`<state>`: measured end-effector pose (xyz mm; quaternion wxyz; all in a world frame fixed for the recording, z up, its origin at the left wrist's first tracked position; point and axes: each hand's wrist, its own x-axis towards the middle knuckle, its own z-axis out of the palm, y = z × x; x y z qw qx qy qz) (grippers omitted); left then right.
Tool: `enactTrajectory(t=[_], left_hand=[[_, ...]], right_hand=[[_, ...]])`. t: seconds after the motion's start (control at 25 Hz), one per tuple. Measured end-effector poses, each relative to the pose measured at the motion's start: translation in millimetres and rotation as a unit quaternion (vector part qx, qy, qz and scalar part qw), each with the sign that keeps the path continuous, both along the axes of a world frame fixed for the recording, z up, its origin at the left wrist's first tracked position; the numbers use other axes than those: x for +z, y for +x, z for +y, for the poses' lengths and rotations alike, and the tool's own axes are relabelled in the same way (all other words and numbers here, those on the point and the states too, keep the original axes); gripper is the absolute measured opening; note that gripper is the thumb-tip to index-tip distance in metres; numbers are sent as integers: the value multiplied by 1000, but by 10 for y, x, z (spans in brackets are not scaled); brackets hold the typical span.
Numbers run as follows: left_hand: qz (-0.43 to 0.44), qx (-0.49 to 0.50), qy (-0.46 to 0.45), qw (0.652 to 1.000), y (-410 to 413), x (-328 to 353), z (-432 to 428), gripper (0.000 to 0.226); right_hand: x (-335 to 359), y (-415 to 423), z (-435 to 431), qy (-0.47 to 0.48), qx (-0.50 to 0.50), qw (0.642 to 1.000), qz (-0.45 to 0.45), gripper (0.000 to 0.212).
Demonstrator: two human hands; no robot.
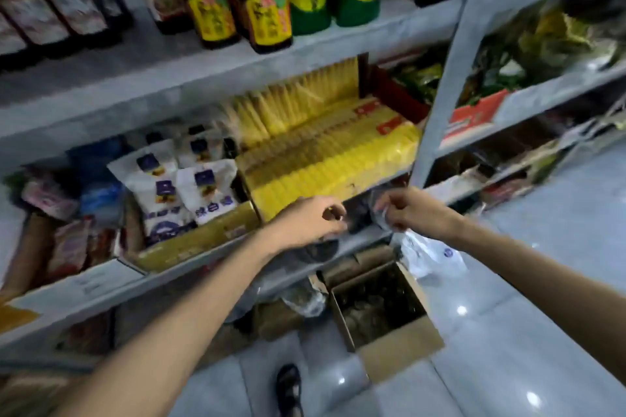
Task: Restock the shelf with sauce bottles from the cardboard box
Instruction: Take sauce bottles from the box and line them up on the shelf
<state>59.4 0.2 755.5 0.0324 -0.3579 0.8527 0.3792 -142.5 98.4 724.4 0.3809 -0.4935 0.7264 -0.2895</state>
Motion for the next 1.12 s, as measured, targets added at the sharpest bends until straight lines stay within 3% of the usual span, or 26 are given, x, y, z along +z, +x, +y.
enactTrajectory(t=[0.12,0.2,0.28,0.36,0.44,0.52,0.56,0.68,0.72,0.84,0.92,1.12], left_hand=[[-41,0,95,995,-440,-828,4,21],[-59,28,169,983,-713,-1537,-24,16],[-90,69,217,969,-951,-2415,-59,15],[-119,140,246,952,-1058,-3288,-65,17],[-155,227,274,922,-1143,-4302,-82,18],[-186,284,300,892,-1155,-5262,-112,14],[-207,291,297,886,-1128,-5798,-156,21],[-254,323,246,878,-974,-7257,-254,78],[-263,330,228,878,-959,-7550,-263,81],[-254,355,187,880,-944,-8143,-251,51],[-260,343,187,883,-883,-8380,-215,43],[-282,322,188,884,-751,-8619,-243,63]], right_hand=[[-734,-380,336,76,-80,992,-53,17],[-1295,-580,488,133,-123,980,-84,23],[-2010,-736,584,178,-179,960,-117,30],[-2803,-761,625,215,-215,948,-97,24],[-3783,-768,584,258,-205,942,-69,19],[-4751,-782,507,289,-130,947,-56,19],[-5204,-811,432,296,-84,950,-42,26],[-6356,-999,91,280,-16,959,38,46],[-6643,-1043,-42,266,-12,961,79,50],[-7467,-909,-558,229,26,961,153,62],[-7861,-704,-859,228,77,954,177,65],[-8284,-541,-1115,224,109,935,253,37]])
